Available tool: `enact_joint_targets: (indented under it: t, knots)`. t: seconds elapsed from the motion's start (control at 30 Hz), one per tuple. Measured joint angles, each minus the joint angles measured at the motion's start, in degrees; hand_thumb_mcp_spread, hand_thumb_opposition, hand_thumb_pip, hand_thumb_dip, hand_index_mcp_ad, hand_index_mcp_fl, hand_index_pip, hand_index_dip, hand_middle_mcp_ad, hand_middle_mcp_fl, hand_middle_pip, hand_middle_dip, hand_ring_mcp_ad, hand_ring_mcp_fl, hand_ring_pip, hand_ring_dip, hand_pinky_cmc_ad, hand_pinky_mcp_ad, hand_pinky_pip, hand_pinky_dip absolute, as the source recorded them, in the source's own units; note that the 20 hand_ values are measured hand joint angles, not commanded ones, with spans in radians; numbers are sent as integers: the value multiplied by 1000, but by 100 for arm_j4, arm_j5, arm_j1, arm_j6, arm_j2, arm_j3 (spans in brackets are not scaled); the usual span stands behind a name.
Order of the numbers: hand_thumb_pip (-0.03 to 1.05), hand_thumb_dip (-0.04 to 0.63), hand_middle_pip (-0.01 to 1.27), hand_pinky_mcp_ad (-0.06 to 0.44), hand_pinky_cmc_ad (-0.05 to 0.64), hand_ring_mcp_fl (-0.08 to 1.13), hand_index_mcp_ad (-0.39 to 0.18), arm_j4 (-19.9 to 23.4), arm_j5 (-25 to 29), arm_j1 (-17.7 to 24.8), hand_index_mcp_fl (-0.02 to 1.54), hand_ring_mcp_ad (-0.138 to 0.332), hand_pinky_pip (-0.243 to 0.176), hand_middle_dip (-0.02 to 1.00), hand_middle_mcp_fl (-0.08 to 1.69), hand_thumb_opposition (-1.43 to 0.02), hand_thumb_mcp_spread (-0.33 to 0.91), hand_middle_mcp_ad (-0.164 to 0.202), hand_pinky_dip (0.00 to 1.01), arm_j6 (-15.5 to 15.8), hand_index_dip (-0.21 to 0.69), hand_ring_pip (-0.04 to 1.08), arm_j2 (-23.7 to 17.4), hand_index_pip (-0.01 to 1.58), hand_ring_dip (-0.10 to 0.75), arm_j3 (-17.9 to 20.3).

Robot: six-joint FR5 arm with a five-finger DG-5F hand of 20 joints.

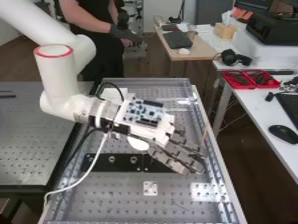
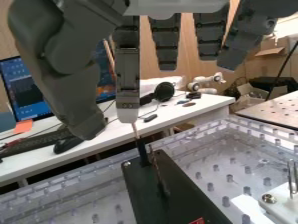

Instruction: Grab the drill bit and place it in the clear container

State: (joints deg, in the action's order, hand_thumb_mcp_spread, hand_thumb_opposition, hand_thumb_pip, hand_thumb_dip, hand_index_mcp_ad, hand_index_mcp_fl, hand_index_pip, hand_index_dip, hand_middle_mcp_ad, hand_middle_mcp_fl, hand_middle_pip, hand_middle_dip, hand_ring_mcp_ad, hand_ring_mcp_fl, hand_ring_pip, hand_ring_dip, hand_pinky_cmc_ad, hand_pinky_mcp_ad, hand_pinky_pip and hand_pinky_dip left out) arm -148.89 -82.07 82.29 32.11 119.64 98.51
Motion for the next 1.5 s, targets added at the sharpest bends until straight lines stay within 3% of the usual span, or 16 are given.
enact_joint_targets:
  t: [0.2, 0.63, 1.1, 1.5]
  knots:
    - [677, 236, 129, 232, 314, 2, -72, -63, -154, -91, 154, 278, -105, 157, 56, -798, 449, 108, 208, 184, 204, 80, 128, 1351, 24, -134]
    - [665, 253, 129, 216, 314, 5, -77, 79, -496, -225, 126, 264, -89, 173, 101, -819, 476, 106, 192, 631, 237, 91, 299, 1415, 31, -203]
    - [649, 253, 129, 211, 316, 19, -87, 405, -633, -277, 195, 258, -75, 187, 133, -815, 496, 110, 192, 915, 237, 91, 417, 1461, 31, -207]
    - [649, 253, 129, 209, 316, 31, -101, 323, -700, -301, 222, 260, -73, 188, 131, -815, 511, 91, 192, 969, 232, 86, 493, 1471, 33, -280]
